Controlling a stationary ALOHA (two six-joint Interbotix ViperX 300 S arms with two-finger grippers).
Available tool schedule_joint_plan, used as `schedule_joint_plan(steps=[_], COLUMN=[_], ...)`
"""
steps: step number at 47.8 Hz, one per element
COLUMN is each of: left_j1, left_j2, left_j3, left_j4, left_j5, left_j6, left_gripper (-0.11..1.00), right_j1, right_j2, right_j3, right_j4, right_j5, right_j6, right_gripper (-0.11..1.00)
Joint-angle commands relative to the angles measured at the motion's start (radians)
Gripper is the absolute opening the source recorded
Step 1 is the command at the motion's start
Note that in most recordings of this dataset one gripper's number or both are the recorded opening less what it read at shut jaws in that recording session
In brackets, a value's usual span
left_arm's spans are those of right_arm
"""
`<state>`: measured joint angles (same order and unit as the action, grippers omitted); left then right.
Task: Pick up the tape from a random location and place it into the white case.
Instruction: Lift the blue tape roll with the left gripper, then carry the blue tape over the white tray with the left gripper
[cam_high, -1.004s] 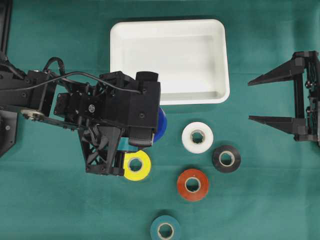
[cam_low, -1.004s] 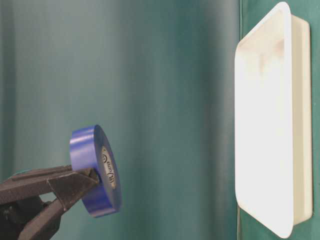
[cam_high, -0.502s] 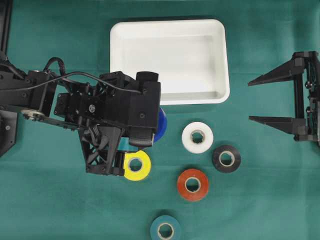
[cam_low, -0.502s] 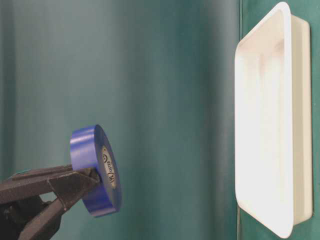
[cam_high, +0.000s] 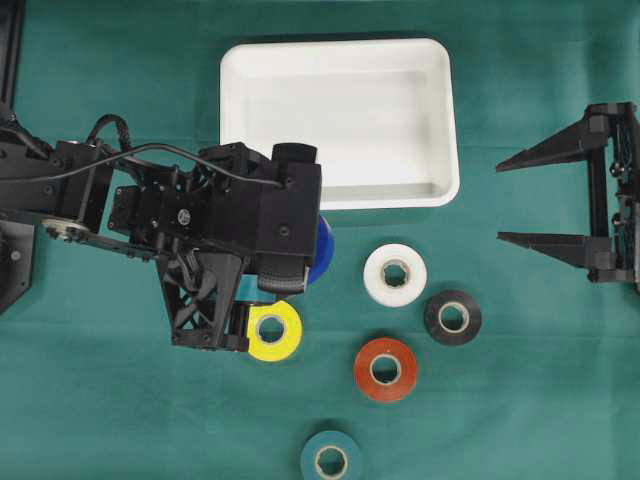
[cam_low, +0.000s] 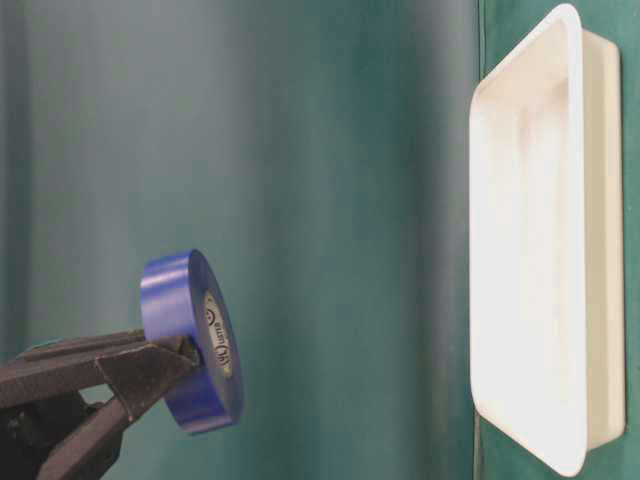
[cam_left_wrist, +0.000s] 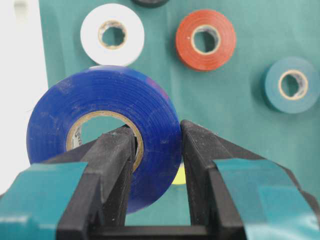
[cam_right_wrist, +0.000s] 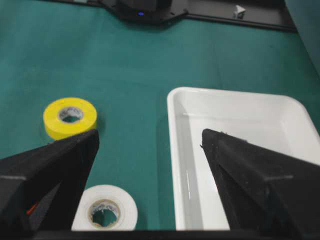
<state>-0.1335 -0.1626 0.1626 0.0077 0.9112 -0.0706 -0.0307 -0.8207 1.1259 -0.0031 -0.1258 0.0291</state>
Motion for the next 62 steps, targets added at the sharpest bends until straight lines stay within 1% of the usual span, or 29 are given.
schedule_joint_plan(steps=[1, 19, 32, 47, 62], left_j1=[-0.003, 0.005, 0.048, 0.164, 0.327], left_j2=[-0.029, -0.031, -0.031, -0.031, -0.031], left_j3=[-0.026, -0.025, -0.017, 0.011, 0.025], left_j4=[0.003, 0.003, 0.006, 0.006, 0.006], left_j5=[-0.005, 0.008, 0.009, 0.009, 0.009], left_j6=[0.000, 0.000, 0.002, 0.008, 0.067], left_gripper=[0.22, 0.22, 0.22, 0.22, 0.22], right_j1=[-0.002, -0.002, -0.002, -0.002, -0.002], right_j2=[0.003, 0.003, 0.002, 0.003, 0.002], right_j3=[-0.025, -0.025, -0.025, -0.025, -0.025], right_j4=[0.000, 0.000, 0.000, -0.002, -0.002], right_j5=[-0.003, -0.003, 0.006, 0.008, 0.006], right_j6=[0.002, 0.002, 0.002, 0.002, 0.002], right_gripper=[0.92, 0.92, 0.92, 0.92, 0.92])
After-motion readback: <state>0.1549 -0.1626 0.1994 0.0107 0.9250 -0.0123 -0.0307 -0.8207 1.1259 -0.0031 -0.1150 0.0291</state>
